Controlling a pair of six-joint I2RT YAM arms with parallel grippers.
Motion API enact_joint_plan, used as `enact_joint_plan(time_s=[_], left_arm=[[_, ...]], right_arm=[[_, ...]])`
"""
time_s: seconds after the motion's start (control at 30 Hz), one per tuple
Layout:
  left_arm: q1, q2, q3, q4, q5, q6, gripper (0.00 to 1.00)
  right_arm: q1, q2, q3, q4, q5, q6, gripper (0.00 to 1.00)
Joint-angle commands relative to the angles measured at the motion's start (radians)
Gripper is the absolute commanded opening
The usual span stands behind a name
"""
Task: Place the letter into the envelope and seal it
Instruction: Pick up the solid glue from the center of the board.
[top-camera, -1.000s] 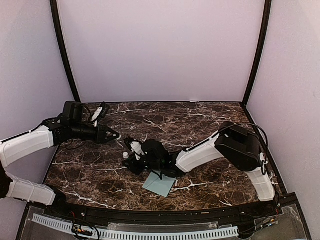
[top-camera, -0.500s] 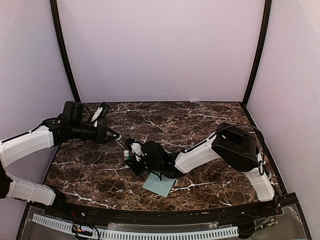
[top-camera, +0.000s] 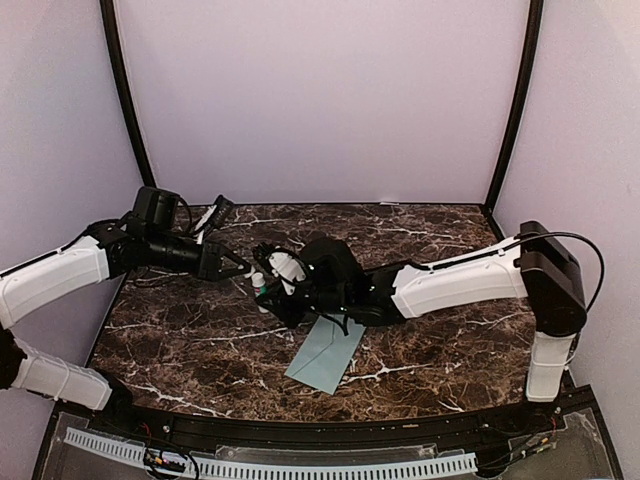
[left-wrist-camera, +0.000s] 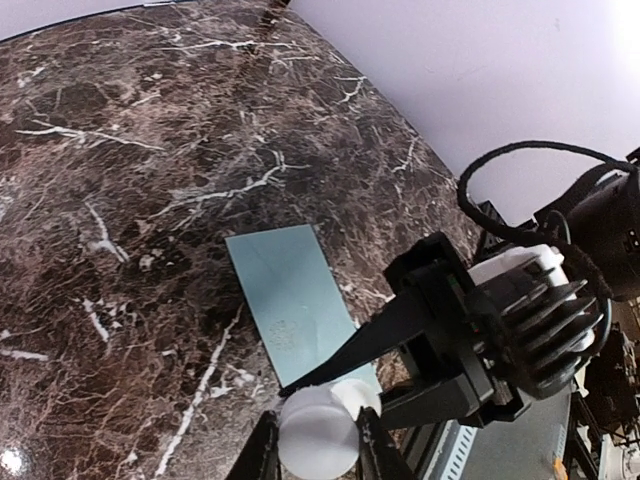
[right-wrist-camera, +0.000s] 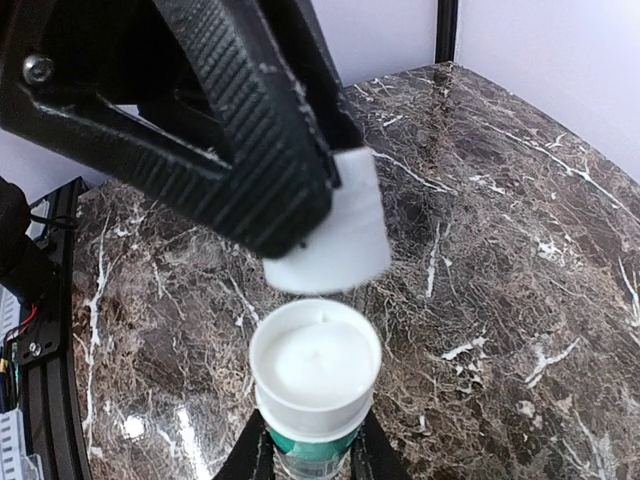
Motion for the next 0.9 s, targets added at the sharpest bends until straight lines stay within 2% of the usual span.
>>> enact_joint_plan(time_s=[0.0, 0.2, 0.43, 0.87], left_arm=[[-0.043, 0.009, 0.054, -0.066, 0.069, -0.054, 0.02], [-0.044, 0.015, 0.084, -0.061, 0.087, -0.092, 0.02], [-0.052, 0.042, 0.085, -0.081, 0.088, -0.101, 0.01], [-0.083, 0.076, 0.083, -0.043, 0.101, -0.121, 0.0]], right_arm=[[0.003, -0.022, 0.035, -0.212, 0.0, -0.066, 0.11], [0.007, -0.034, 0.069, -0.325, 0.0, -0.074, 0.11], [0.007, -0.056, 0.086, -0.381, -0.019, -0.056, 0.11], [0.005, -0.106, 0.054, -0.339, -0.023, -0.011, 0.11]])
